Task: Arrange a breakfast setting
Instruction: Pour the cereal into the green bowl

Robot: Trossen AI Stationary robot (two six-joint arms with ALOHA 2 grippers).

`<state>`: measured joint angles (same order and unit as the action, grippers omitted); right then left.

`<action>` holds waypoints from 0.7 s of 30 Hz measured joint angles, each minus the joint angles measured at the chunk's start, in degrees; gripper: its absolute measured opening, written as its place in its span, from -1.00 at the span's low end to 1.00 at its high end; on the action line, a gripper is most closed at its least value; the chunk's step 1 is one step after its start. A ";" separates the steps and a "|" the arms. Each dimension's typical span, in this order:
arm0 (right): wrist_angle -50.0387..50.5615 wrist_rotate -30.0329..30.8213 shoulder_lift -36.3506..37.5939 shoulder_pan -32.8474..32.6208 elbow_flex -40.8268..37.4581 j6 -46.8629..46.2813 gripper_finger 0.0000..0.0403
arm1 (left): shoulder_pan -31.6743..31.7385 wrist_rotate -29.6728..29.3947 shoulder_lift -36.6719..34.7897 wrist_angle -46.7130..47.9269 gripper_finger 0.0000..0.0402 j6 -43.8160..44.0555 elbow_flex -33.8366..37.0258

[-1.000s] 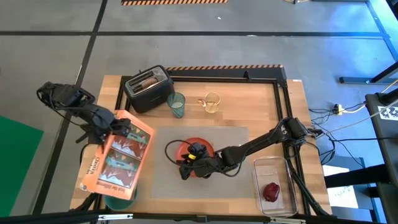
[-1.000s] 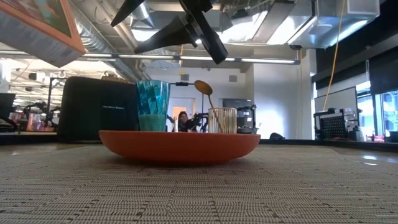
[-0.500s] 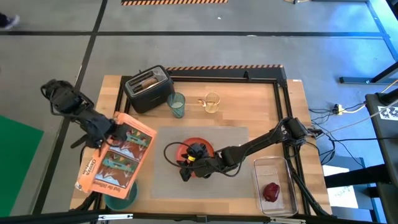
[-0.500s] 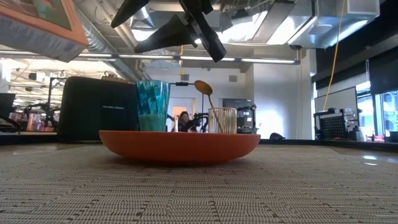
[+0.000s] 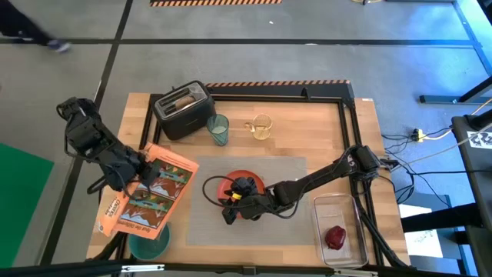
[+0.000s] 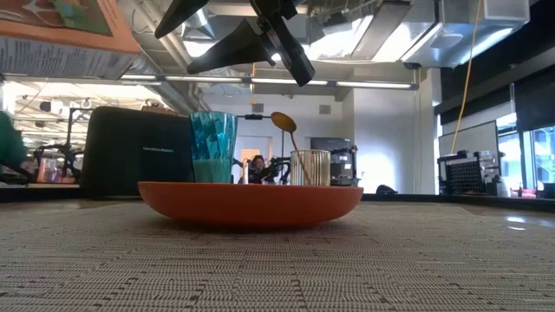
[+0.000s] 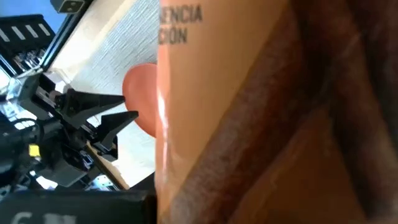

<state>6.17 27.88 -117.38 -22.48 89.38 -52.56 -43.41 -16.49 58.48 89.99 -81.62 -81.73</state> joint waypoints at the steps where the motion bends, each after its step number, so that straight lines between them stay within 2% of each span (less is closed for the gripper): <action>1: 0.00 0.00 0.00 0.00 0.00 -0.02 -0.15 | -0.51 -0.42 0.18 -0.02 -0.40 0.00 0.02; 8: 0.03 0.09 0.00 0.00 0.00 0.31 -0.15 | -3.55 -5.41 0.46 0.01 -0.40 -0.15 -0.01; 21: 0.42 0.05 0.02 0.00 0.00 0.35 -0.15 | -8.42 -9.11 0.96 -0.08 -0.40 -0.13 -0.01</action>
<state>6.59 27.93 -117.36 -22.48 89.38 -52.21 -51.83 -25.59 59.44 89.91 -81.76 -81.73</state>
